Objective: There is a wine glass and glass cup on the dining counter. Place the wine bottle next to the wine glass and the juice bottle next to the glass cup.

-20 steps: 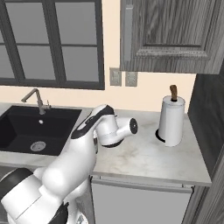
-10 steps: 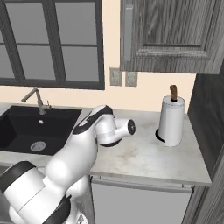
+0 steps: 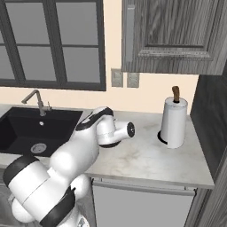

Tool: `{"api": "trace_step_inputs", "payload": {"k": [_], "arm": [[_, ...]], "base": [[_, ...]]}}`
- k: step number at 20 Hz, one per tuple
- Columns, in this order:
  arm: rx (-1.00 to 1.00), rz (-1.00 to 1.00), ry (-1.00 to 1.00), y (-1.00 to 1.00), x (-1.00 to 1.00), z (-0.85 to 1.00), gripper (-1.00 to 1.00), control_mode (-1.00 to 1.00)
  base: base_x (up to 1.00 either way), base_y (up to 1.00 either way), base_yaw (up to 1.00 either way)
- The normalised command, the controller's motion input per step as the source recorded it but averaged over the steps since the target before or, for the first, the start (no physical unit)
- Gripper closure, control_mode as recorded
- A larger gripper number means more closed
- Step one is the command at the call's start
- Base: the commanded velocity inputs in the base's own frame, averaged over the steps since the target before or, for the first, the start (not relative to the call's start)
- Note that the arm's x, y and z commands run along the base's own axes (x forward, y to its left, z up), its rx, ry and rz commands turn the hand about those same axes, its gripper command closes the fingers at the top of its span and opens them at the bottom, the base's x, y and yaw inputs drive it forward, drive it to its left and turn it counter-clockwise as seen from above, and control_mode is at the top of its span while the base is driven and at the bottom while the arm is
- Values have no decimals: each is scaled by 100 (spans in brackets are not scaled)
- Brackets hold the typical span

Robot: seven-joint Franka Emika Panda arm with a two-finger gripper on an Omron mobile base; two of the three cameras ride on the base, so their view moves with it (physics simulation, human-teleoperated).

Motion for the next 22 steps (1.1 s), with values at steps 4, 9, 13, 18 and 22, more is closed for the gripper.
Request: {"api": "trace_step_inputs", "payload": {"k": [4, 9, 13, 18, 22], "arm": [[0, 0, 0, 3, 12, -8, -100, -100], [0, 0, 0, 9, 8, -8, -100, -100], [1, 0, 0, 13, 3, -10, -100, -100], [1, 0, 0, 13, 0, -10, -100, -100], [0, 0, 0, 13, -4, -11, -100, -100]], "base": [[0, 0, 0], [0, 0, 0], [0, 0, 0], [0, 0, 0], [0, 0, 0]]}}
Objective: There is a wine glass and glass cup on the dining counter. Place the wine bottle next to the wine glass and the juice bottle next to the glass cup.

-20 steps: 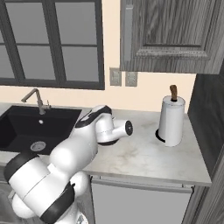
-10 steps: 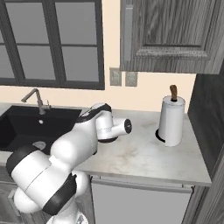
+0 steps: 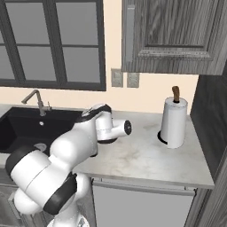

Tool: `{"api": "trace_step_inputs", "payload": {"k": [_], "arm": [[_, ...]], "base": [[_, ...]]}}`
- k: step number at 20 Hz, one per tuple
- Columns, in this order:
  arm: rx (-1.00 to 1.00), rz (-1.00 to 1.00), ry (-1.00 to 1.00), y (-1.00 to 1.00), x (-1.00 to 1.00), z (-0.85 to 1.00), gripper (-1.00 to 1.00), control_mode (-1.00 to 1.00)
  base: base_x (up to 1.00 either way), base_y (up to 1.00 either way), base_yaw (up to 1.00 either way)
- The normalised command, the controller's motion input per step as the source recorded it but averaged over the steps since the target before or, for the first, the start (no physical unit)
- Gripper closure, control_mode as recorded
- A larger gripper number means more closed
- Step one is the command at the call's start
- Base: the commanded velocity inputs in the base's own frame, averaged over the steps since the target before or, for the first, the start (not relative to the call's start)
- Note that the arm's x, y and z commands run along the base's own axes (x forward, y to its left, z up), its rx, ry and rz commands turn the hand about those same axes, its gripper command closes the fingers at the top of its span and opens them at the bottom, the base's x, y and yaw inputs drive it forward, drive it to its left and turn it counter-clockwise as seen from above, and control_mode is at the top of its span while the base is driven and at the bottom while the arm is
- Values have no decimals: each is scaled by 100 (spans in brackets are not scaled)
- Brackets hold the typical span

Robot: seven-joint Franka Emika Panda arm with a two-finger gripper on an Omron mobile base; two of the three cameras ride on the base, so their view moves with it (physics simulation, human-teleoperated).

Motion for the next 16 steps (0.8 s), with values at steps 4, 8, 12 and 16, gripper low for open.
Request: {"api": "trace_step_inputs", "payload": {"k": [4, 8, 12, 16], "arm": [[0, 0, 0, 10, -11, -12, -100, -100], [1, 0, 0, 9, -12, -11, -100, -100], [1, 0, 0, 9, -15, -11, 100, -100], [4, 0, 0, 8, -8, -12, 100, -100]], "base": [[0, 0, 0], [0, 0, 0], [0, 0, 0], [0, 0, 0]]}}
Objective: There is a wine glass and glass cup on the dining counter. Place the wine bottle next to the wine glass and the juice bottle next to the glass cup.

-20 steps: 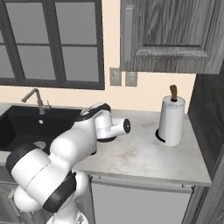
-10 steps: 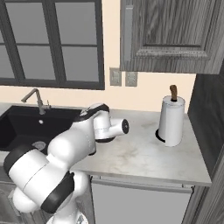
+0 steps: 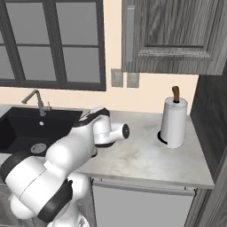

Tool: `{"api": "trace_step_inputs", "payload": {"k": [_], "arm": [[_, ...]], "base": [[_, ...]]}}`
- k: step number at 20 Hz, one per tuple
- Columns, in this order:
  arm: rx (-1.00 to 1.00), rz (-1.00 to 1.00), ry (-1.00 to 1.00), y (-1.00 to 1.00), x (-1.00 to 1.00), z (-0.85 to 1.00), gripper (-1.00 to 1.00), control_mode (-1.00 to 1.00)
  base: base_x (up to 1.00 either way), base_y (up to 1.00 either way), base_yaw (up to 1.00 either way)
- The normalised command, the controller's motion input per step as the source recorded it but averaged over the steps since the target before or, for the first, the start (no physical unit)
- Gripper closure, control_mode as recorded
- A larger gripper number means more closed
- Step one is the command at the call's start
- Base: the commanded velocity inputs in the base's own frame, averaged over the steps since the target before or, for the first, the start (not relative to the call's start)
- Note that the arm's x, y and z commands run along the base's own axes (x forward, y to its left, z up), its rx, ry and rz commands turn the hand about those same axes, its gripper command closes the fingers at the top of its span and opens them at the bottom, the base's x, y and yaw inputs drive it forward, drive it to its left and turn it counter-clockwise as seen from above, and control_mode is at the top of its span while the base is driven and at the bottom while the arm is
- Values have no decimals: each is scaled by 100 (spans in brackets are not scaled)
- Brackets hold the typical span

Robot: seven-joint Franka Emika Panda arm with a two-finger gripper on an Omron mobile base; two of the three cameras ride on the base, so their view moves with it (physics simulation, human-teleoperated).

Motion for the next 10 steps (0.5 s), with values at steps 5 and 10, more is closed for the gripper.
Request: {"api": "trace_step_inputs", "payload": {"k": [5, 10], "arm": [[5, 1, 0, 3, -1, -4, 100, -100], [7, 2, 0, 0, -8, 15, 100, -100]], "base": [[0, 0, 0], [0, 0, 0]]}}
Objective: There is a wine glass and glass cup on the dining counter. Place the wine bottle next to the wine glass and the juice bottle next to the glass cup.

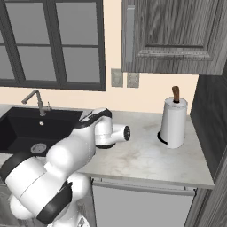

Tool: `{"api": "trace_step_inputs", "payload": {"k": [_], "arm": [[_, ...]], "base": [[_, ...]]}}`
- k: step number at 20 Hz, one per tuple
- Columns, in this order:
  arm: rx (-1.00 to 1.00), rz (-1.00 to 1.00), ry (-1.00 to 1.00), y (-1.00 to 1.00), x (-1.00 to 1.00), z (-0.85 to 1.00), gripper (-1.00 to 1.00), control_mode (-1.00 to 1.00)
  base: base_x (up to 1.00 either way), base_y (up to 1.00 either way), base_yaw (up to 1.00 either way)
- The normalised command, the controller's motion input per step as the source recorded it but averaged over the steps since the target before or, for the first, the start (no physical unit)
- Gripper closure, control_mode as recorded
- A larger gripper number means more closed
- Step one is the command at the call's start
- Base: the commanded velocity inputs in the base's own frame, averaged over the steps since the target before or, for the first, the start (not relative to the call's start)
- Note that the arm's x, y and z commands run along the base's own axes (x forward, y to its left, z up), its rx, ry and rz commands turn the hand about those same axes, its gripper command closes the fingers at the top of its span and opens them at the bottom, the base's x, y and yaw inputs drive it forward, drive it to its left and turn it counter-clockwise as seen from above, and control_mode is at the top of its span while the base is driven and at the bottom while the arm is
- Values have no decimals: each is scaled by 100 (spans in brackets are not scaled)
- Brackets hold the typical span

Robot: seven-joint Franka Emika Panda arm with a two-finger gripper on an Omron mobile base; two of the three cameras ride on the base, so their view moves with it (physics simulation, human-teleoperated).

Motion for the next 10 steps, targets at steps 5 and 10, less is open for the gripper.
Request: {"api": "trace_step_inputs", "payload": {"k": [5, 10], "arm": [[3, 3, 0, 2, -31, 47, 100, -100], [0, 5, -2, 0, -36, 51, 100, -100]], "base": [[0, 0, 0], [0, 0, 0]]}}
